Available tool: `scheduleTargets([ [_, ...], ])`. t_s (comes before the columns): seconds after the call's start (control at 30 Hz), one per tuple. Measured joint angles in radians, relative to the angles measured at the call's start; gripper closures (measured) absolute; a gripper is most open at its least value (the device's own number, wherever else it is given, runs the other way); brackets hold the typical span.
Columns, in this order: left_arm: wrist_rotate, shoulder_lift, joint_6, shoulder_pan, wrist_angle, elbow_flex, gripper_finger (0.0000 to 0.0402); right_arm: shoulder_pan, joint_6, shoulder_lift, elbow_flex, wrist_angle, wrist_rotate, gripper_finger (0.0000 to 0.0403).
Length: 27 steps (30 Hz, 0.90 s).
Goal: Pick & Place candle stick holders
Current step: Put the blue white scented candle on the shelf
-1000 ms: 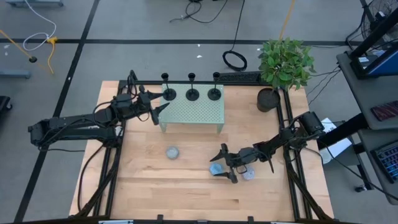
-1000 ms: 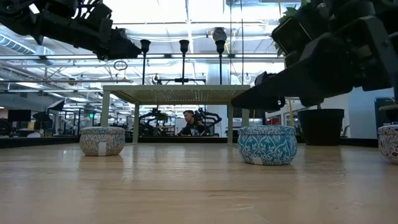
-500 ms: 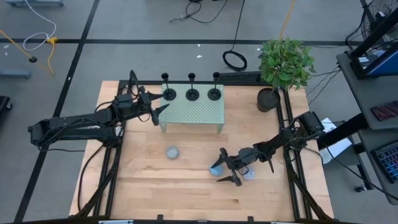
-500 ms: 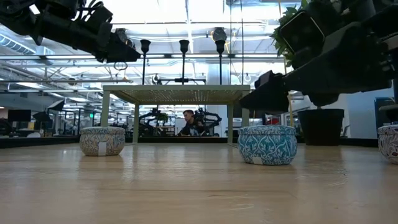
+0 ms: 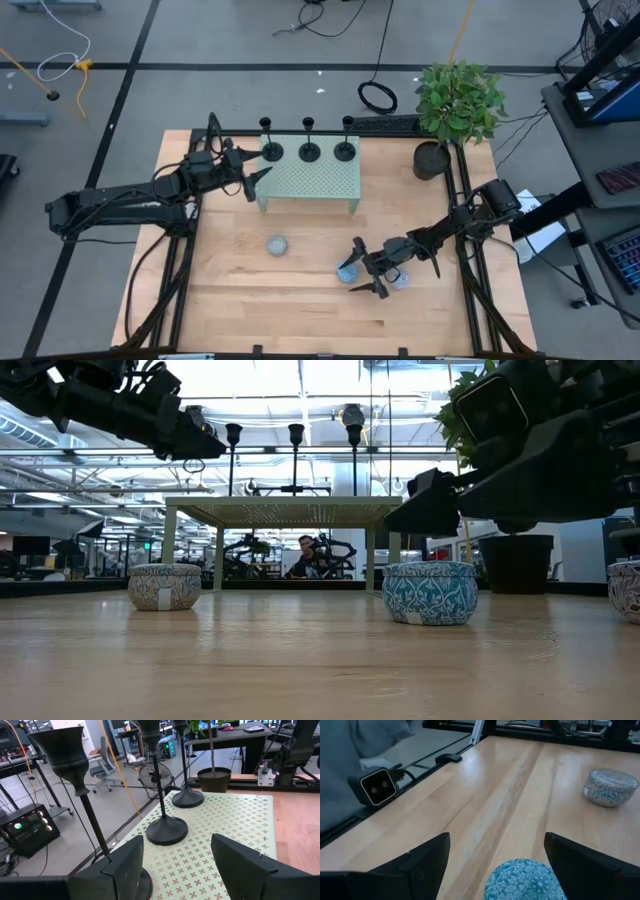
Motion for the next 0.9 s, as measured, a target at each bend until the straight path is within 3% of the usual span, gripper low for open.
scheduleTargets([
  [0.3, 0.000, 0.000, 0.000, 0.000, 0.000, 0.000, 0.0160, 0.000, 0.014, 0.000, 0.000, -0.006, 0.006, 0.0084],
  [0.9, 0.000, 0.000, 0.000, 0.000, 0.000, 0.000, 0.0160, 0.007, -0.003, 0.000, 0.000, -0.036, 0.167, 0.0085],
])
